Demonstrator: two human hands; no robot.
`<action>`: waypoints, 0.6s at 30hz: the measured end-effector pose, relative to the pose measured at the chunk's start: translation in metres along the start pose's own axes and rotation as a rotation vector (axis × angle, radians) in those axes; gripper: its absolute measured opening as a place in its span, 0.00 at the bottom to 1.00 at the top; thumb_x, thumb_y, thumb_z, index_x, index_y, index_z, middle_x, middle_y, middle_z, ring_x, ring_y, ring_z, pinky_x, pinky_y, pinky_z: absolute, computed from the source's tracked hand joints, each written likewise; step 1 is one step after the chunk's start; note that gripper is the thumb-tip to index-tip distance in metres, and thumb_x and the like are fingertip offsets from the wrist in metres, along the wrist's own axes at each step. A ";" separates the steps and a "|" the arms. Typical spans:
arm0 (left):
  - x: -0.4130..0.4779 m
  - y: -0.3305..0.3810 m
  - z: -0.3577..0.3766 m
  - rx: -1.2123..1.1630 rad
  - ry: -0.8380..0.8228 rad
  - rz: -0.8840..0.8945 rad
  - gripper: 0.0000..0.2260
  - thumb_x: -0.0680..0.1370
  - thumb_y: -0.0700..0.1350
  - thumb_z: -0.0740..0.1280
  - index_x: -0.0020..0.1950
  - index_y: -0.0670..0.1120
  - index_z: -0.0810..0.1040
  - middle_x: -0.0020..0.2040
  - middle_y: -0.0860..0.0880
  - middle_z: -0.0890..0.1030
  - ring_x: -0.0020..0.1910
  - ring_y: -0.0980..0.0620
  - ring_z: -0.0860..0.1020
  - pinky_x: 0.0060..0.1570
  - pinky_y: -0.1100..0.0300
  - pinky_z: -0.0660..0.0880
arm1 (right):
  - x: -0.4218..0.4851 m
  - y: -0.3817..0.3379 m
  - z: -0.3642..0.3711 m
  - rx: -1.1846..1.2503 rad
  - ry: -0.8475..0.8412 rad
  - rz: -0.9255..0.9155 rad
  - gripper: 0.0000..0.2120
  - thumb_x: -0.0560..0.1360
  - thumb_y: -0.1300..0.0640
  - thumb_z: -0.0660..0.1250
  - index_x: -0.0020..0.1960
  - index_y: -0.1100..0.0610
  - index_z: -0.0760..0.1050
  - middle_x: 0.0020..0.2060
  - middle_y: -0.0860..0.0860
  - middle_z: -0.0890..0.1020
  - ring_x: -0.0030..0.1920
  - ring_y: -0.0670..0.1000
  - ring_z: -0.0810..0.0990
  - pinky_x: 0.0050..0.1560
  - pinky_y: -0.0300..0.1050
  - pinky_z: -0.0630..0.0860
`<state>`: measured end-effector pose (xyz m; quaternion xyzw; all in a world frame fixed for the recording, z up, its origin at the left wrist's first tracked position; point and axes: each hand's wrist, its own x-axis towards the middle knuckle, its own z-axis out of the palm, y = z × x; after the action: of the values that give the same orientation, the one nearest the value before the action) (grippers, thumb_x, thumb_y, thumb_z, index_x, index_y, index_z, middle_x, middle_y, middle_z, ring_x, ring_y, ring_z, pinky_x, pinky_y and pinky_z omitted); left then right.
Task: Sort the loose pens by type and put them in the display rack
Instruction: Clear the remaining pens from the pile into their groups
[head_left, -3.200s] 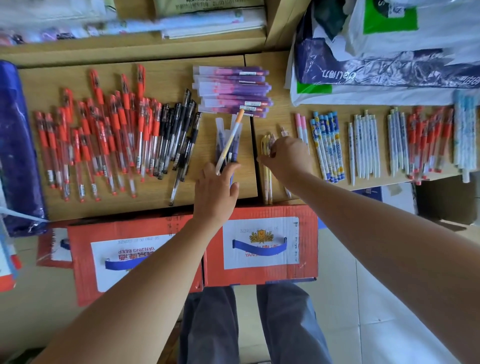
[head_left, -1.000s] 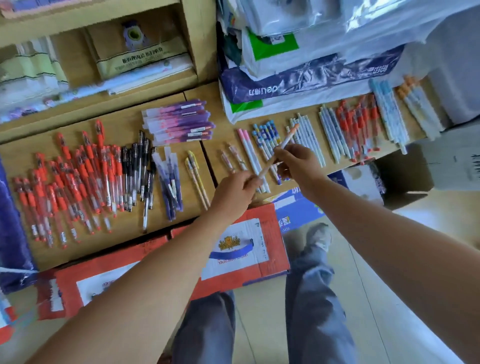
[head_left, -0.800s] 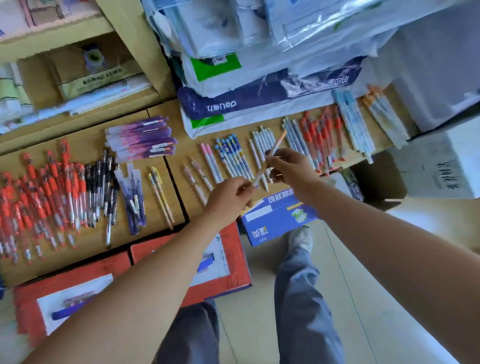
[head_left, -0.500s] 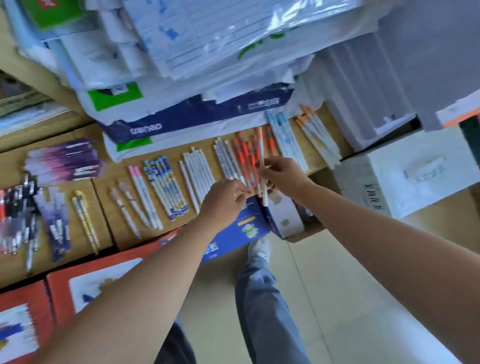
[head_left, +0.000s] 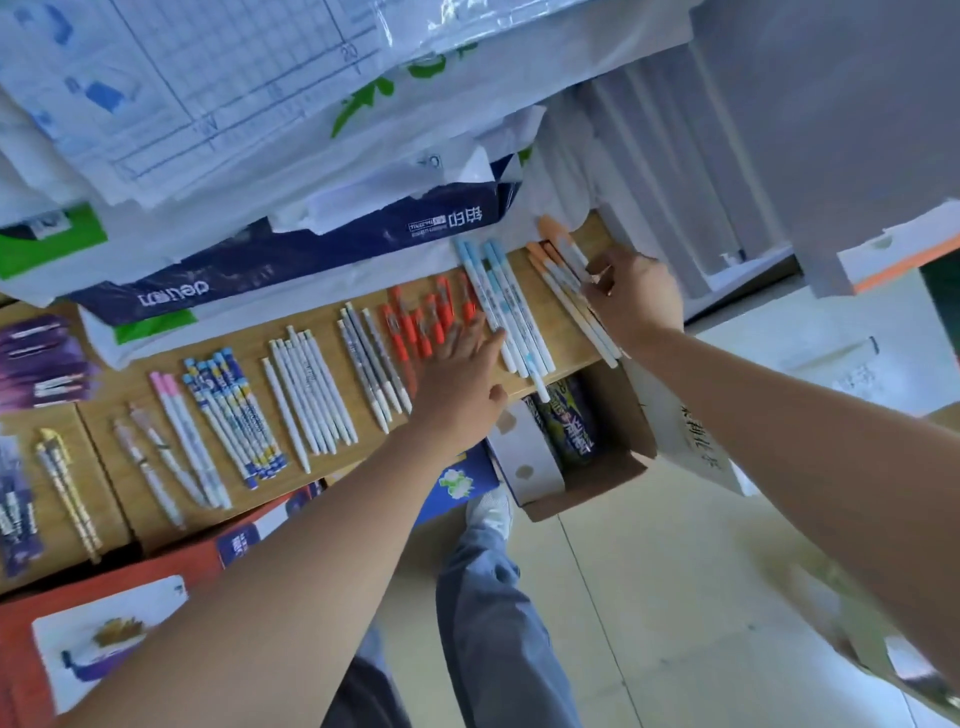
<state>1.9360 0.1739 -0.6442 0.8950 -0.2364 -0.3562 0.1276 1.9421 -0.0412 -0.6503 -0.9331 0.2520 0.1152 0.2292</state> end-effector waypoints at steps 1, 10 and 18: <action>0.004 0.001 0.002 0.001 0.004 0.000 0.29 0.81 0.49 0.60 0.79 0.52 0.50 0.79 0.49 0.44 0.78 0.46 0.43 0.76 0.46 0.44 | 0.004 0.003 0.003 -0.023 -0.020 -0.011 0.07 0.75 0.57 0.67 0.53 0.55 0.77 0.43 0.54 0.83 0.44 0.57 0.80 0.40 0.47 0.76; 0.015 0.005 0.009 -0.035 0.001 -0.010 0.27 0.81 0.47 0.60 0.78 0.49 0.54 0.79 0.49 0.46 0.78 0.45 0.46 0.75 0.50 0.48 | 0.015 0.011 0.014 -0.086 -0.074 -0.050 0.10 0.74 0.57 0.68 0.53 0.60 0.73 0.48 0.59 0.79 0.45 0.59 0.78 0.39 0.45 0.72; 0.007 -0.002 -0.008 -0.083 0.097 -0.017 0.23 0.79 0.44 0.62 0.74 0.48 0.65 0.76 0.46 0.59 0.75 0.45 0.58 0.73 0.49 0.59 | 0.007 -0.010 0.005 0.030 -0.081 -0.157 0.05 0.74 0.58 0.68 0.49 0.58 0.77 0.47 0.53 0.79 0.44 0.54 0.80 0.41 0.45 0.76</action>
<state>1.9469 0.1720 -0.6430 0.9072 -0.2072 -0.3228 0.1728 1.9526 -0.0344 -0.6530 -0.9410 0.1701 0.1308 0.2615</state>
